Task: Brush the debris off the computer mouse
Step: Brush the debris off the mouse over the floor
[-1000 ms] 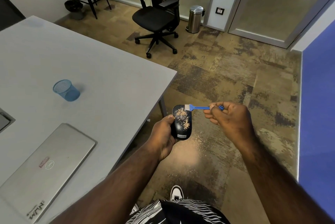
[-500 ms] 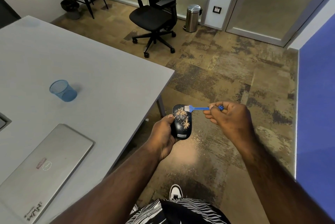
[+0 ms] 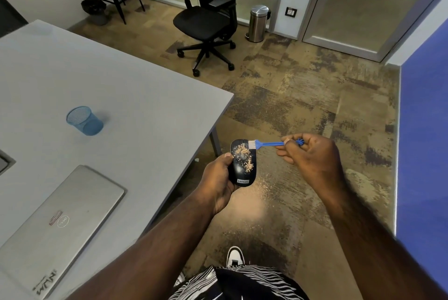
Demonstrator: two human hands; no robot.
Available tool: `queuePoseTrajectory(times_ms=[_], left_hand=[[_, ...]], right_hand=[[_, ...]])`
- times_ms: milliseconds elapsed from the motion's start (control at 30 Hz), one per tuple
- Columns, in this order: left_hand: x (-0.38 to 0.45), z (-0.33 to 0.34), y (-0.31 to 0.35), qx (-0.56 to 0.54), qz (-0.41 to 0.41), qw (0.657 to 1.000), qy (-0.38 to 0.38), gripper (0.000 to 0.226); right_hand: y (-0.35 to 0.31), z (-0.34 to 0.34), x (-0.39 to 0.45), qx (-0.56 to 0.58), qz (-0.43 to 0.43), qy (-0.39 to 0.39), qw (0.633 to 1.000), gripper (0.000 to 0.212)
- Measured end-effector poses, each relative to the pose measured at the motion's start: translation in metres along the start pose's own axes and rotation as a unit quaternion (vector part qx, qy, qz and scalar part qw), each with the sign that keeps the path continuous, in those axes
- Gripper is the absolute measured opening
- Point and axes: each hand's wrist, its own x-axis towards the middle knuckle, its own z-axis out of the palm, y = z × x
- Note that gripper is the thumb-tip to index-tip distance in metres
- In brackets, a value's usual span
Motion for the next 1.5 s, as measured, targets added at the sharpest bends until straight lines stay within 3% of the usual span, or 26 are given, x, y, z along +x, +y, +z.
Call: queuePoseTrajectory(times_ms=[400,633,1033,1267,1500], left_hand=[[0.003,0.0,0.0,-0.041,-0.016,0.999,0.002,0.033],[0.002,0.002,0.005,-0.102,-0.049,0.993,-0.028,0.042],[0.006,0.01,0.005,-0.159,-0.08,0.98,-0.086,0.05],[0.007,0.015,0.002,-0.148,-0.081,0.981,-0.095,0.05],[0.005,0.018,0.003,-0.141,-0.083,0.982,-0.09,0.05]], right_hand=[[-0.001,-0.003,0.001,-0.049,-0.007,0.023,0.998,0.011],[-0.009,-0.011,0.0,0.092,0.037,0.022,0.995,0.014],[-0.012,-0.03,-0.014,0.121,0.049,-0.034,0.991,0.01],[-0.01,-0.019,-0.017,0.089,0.025,-0.037,0.995,0.016],[-0.006,-0.021,-0.009,0.039,-0.01,0.024,0.999,0.018]])
